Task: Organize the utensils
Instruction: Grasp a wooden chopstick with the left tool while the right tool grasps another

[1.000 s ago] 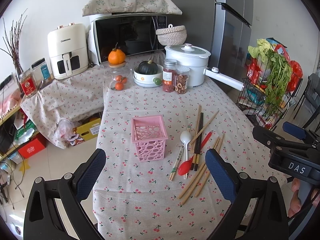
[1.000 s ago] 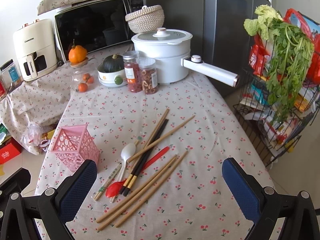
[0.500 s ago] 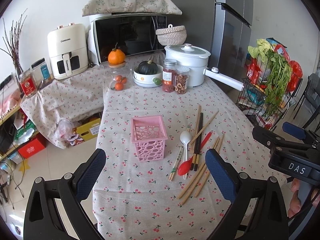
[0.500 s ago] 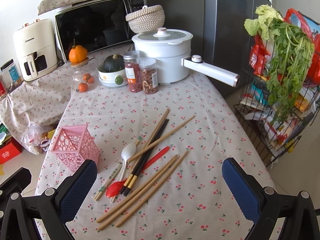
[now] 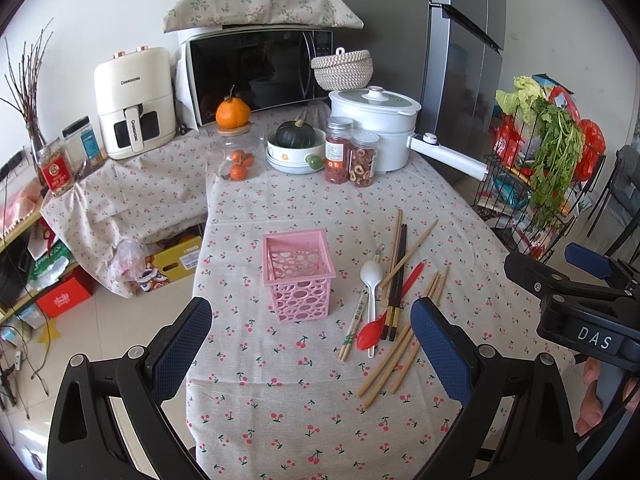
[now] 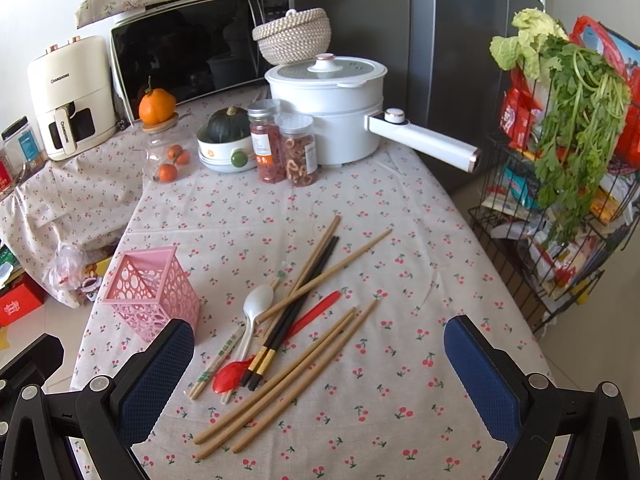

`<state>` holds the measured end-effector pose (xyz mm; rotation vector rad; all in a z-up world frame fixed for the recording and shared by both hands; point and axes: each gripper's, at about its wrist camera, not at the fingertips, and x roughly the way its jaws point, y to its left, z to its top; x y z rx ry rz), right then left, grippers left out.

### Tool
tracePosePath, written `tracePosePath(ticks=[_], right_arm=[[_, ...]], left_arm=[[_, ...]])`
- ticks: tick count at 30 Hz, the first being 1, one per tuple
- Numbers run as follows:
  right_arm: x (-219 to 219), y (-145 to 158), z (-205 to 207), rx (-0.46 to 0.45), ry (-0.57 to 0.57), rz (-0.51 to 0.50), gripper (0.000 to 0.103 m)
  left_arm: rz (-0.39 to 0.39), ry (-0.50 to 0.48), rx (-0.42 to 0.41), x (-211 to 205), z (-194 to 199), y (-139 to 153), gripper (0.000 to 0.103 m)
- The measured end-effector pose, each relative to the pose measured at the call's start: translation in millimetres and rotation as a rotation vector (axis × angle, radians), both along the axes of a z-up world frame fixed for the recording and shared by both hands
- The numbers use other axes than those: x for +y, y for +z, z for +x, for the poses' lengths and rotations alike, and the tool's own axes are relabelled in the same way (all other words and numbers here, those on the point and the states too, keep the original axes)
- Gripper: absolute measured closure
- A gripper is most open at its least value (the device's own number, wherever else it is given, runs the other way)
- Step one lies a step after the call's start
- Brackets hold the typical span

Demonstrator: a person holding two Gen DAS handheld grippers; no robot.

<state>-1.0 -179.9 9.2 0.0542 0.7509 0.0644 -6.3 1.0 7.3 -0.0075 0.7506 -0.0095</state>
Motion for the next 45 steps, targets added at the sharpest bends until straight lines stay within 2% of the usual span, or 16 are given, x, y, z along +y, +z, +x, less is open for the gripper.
tracePosePath(ticks=[5, 9, 11, 13, 15, 19, 21, 24, 26, 27, 29, 32, 39, 45], right_arm=[[-8, -2, 7, 0.009, -0.006, 0.023, 0.000], [-24, -11, 26, 0.060, -0.025, 0.073, 0.000], [-32, -16, 37, 0.082, -0.032, 0.100, 0.000], [-41, -20, 51, 0.100, -0.041, 0.119, 0.000], [-51, -27, 65, 0.120, -0.060, 0.139, 0.003], [-77, -51, 82, 0.213, -0.078, 0.250, 0.021], [-86, -59, 88, 0.239, -0.089, 0.268, 0.030], [-98, -68, 96, 0.259, -0.112, 0.236, 0.039], [-108, -76, 99, 0.281, -0.132, 0.231, 0.044], [-113, -80, 101, 0.293, -0.142, 0.233, 0.044], [-121, -87, 103, 0.320, -0.157, 0.238, 0.045], [-128, -92, 106, 0.336, -0.161, 0.239, 0.045], [-141, -104, 109, 0.377, -0.186, 0.254, 0.045], [-150, -108, 110, 0.388, -0.209, 0.257, 0.045]], left_arm=[[-0.037, 0.001, 0.032, 3, 7, -5, 0.002], [0.020, -0.018, 0.056, -4, 20, -8, 0.002], [0.029, -0.046, 0.067, -10, 30, -5, 0.002], [0.004, -0.107, 0.114, -17, 45, -2, 0.002], [-0.019, -0.151, 0.156, -25, 64, -2, 0.002], [-0.019, -0.200, 0.200, -51, 105, -9, 0.003], [-0.024, -0.231, 0.235, -65, 128, -18, 0.006], [-0.031, -0.276, 0.312, -89, 165, -42, 0.021], [-0.023, -0.298, 0.366, -105, 189, -61, 0.035], [-0.018, -0.313, 0.387, -114, 201, -71, 0.039], [-0.005, -0.337, 0.425, -129, 222, -90, 0.056], [0.011, -0.375, 0.472, -153, 251, -117, 0.072], [0.091, -0.422, 0.494, -204, 294, -156, 0.078], [0.124, -0.404, 0.506, -227, 321, -178, 0.082]])
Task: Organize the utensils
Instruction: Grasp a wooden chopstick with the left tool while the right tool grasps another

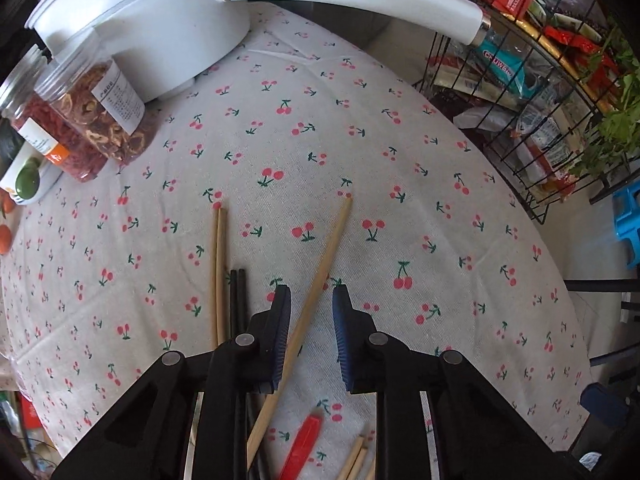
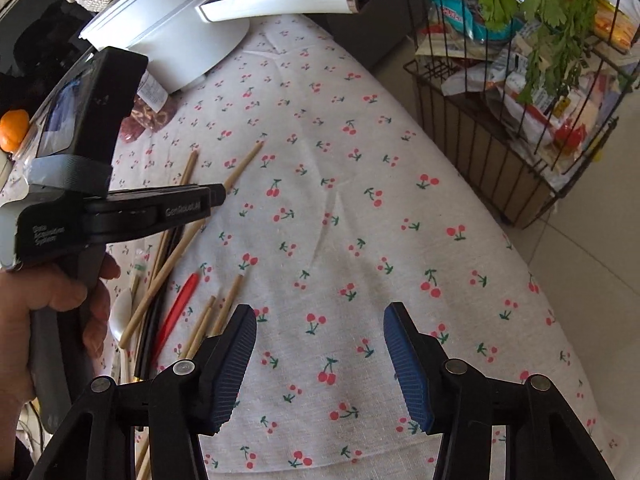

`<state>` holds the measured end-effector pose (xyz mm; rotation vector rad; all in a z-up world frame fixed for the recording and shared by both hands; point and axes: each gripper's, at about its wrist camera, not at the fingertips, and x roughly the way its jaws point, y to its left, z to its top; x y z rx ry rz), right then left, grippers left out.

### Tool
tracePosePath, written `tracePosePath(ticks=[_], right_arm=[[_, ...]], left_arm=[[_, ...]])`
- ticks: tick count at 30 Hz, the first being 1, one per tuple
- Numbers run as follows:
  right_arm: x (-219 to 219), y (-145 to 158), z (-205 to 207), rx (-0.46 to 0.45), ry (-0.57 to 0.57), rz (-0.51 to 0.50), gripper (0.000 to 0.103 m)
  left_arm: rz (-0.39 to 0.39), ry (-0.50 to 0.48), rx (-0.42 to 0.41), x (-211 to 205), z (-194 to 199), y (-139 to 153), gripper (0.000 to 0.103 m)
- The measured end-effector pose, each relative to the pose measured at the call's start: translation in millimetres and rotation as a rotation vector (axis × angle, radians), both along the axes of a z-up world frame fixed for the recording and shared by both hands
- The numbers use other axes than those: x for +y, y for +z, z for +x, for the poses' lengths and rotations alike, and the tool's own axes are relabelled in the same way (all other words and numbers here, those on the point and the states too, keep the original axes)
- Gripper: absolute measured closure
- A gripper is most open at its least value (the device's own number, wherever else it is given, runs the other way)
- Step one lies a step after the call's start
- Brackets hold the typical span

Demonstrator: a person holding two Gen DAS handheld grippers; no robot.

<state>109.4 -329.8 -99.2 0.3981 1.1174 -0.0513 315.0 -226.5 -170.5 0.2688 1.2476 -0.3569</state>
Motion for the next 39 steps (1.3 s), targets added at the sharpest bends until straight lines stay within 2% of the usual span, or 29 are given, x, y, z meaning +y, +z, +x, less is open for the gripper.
tracePosePath(ticks=[5, 7, 11, 18, 22, 28, 34, 39], right_arm=[[-3, -6, 1, 0.019, -0.004, 0.012, 0.045], [-1, -7, 2, 0.023, 0.000, 0.025, 0.045], [9, -11, 5, 0.034, 0.022, 0.027, 0.045], [30, -28, 9, 0.074, 0.068, 0.048, 0.045], [40, -39, 13, 0.102, 0.080, 0.081, 0.050], [56, -48, 27, 0.116, 0.110, 0.072, 0.060], [62, -59, 36, 0.142, 0.081, 0.087, 0.074], [82, -61, 38, 0.172, 0.111, 0.044, 0.077]], left_arm=[[0.009, 0.015, 0.001, -1, 1, -6, 0.097], [-0.003, 0.002, -0.015, 2, -6, 3, 0.097], [-0.034, -0.008, -0.062, 15, -28, 33, 0.097], [-0.121, -0.003, -0.169, 64, -84, 107, 0.097], [-0.164, 0.007, -0.232, 98, -125, 142, 0.097], [-0.247, 0.064, -0.315, 155, -190, 174, 0.097], [-0.355, 0.116, -0.387, 197, -234, 188, 0.097], [-0.363, 0.123, -0.392, 213, -243, 188, 0.097]])
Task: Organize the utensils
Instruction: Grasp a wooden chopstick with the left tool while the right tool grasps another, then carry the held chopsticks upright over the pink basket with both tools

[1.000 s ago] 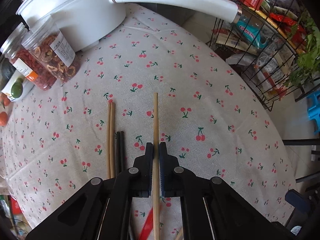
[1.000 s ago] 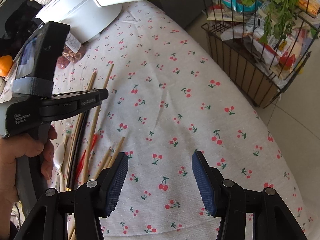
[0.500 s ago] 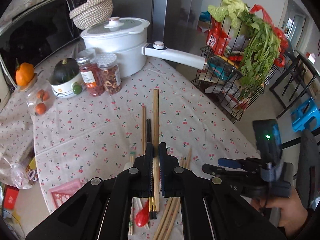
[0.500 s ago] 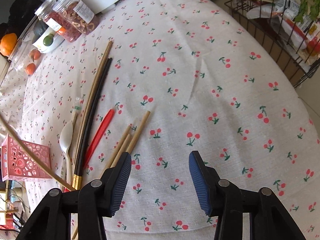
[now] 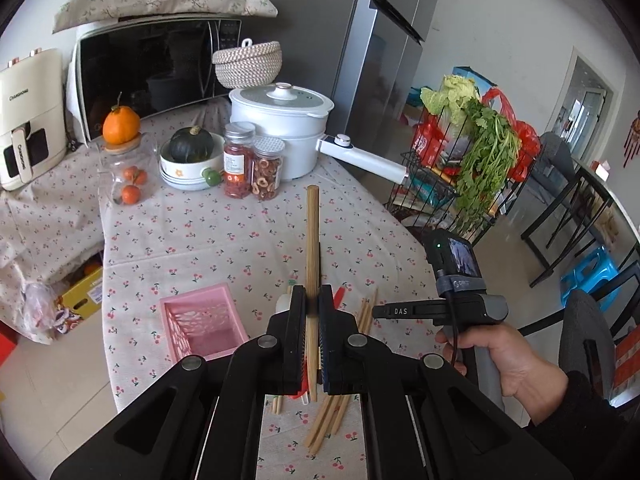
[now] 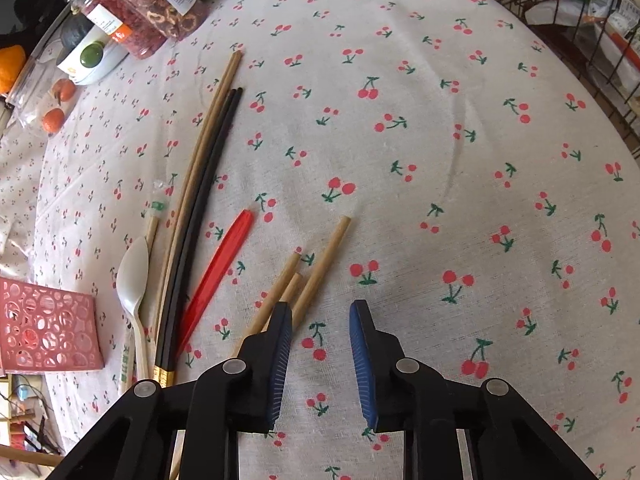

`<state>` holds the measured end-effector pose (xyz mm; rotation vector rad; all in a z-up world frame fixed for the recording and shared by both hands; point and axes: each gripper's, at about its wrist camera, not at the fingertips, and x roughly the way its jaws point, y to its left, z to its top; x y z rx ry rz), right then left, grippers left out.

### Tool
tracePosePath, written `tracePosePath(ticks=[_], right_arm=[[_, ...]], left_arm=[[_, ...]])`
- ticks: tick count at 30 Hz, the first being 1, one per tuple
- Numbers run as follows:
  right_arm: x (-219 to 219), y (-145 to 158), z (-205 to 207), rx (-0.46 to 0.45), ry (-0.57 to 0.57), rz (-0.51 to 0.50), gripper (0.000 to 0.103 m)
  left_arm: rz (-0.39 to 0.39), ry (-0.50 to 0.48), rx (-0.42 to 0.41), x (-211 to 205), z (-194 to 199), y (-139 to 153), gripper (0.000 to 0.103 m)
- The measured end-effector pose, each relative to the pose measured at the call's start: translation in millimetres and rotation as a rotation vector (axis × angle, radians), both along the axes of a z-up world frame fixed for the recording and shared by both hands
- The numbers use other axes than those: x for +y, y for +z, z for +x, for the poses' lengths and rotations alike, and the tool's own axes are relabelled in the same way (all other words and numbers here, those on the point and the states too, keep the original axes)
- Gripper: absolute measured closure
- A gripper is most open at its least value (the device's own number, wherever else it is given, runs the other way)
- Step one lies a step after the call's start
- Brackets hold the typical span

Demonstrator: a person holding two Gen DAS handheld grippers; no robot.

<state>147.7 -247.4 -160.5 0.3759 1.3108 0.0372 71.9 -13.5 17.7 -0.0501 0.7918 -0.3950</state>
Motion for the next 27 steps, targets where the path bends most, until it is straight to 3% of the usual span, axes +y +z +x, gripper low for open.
tracePosePath(ticks=[4, 12, 16, 19, 27], right_arm=[[16, -6, 2, 0.033, 0.021, -0.032, 0.082], [52, -5, 6, 0.043, 0.071, -0.255, 0.083], [41, -4, 2, 0.007, 0.052, -0.162, 0.096], [28, 5, -4, -0.032, 0.038, -0.075, 0.097], [19, 87, -54, -0.294, 0.070, -0.014, 0.097]], left_arm=[[0.000, -0.004, 0.011, 12, -4, -3, 0.097], [0.007, 0.003, 0.010, 24, -9, -5, 0.097], [0.008, 0.017, 0.006, 30, -11, -6, 0.098], [0.000, 0.021, -0.010, 35, -16, -2, 0.097], [-0.039, 0.056, -0.116, 52, -38, 28, 0.097]])
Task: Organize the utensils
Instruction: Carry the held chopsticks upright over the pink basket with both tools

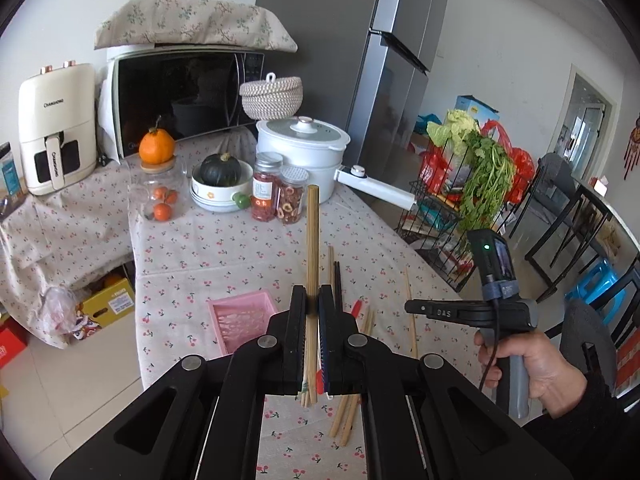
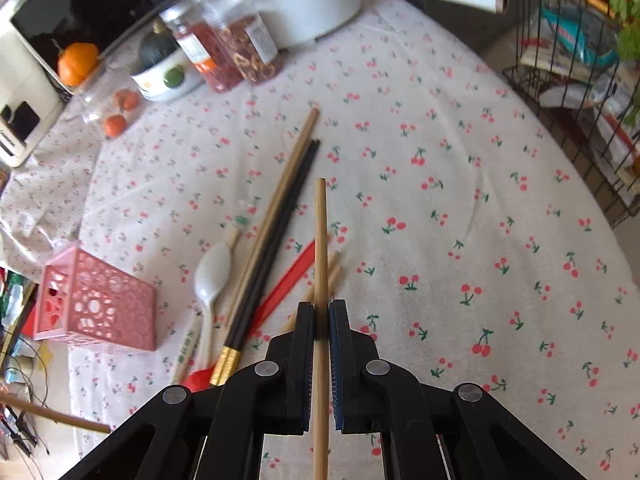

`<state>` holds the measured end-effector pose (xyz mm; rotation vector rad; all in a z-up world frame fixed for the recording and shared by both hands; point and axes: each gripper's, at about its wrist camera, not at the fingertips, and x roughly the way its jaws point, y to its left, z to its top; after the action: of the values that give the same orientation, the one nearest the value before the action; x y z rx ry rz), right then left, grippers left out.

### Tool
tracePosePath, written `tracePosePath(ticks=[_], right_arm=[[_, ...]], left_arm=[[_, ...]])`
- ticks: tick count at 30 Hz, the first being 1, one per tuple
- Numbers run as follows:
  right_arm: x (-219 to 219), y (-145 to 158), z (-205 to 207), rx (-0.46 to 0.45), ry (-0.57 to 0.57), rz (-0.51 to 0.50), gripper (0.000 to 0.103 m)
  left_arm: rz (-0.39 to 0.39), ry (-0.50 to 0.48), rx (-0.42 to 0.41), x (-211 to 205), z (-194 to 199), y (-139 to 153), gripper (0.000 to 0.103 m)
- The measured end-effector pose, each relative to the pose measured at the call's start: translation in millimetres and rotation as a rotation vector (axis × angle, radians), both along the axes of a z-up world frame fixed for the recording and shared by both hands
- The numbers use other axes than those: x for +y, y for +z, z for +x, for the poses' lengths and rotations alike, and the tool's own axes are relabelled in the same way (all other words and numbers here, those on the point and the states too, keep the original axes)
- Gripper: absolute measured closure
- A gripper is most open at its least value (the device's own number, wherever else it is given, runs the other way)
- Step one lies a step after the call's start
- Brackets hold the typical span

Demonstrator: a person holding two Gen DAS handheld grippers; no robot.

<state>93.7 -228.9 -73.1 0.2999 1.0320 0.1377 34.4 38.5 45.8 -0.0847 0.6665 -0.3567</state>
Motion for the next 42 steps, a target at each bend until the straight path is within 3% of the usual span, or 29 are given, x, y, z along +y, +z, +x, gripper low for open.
tracePosePath(ticks=[13, 17, 21, 25, 32, 42], right_arm=[[49, 120, -46, -0.445, 0.120, -0.007, 0.097], [65, 153, -47, -0.579, 0.146, 0.056, 0.097], [84, 168, -47, -0.682, 0.174, 0.103, 0.097], [109, 162, -36, -0.680, 0.207, 0.117, 0.097], [142, 126, -11, -0.625, 0.252, 0.061, 0.097], [157, 84, 19, -0.473, 0.269, 0.045, 0.097]], left_arm=[[-0.042, 0.127, -0.236, 25, -13, 41, 0.097], [-0.004, 0.160, -0.257, 28, -2, 38, 0.097], [0.029, 0.172, -0.226, 29, 17, 25, 0.097], [0.060, 0.169, -0.154, 29, 39, 3, 0.097], [0.097, 0.129, -0.011, 27, 72, -34, 0.097], [0.052, 0.136, 0.100, 38, 91, -59, 0.097]])
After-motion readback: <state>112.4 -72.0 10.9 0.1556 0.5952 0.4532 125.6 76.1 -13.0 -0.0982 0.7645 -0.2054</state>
